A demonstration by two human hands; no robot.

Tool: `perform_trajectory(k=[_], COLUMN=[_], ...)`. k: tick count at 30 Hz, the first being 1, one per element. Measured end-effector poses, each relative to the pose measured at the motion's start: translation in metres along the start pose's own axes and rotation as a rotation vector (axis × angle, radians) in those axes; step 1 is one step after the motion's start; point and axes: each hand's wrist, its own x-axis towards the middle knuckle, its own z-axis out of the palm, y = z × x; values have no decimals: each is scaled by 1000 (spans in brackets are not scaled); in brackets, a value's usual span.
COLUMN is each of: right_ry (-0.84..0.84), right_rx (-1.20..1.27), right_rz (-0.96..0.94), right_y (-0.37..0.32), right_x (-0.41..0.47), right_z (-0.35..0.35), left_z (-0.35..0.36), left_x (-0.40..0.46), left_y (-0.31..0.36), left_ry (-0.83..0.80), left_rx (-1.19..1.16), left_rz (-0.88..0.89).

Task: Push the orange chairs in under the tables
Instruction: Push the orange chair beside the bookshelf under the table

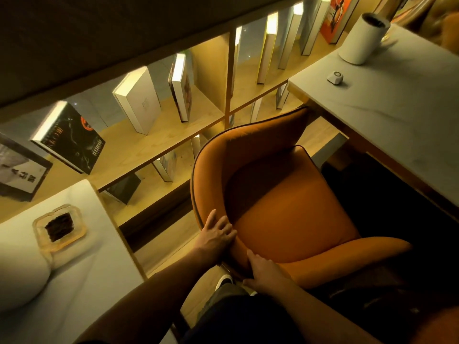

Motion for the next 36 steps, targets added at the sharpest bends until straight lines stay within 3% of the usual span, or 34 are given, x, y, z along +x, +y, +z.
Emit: perform_trajectory(k=[4, 13, 27, 36], right_ry=[3, 9, -72, 20], right_rx=[-39, -7, -45, -107], right_rz=[-26, -73, -6, -117], right_y=[3, 11, 2, 7], right_x=[0, 4, 16, 2], right_z=[3, 12, 9, 2], left_z=[-6, -16, -10, -7], left_x=[-8, -6, -5, -11], left_y=[15, 25, 17, 14], left_ry=[-36, -101, -29, 41], left_rx=[-5, 25, -25, -10], left_rz=[-168, -251, -178, -116])
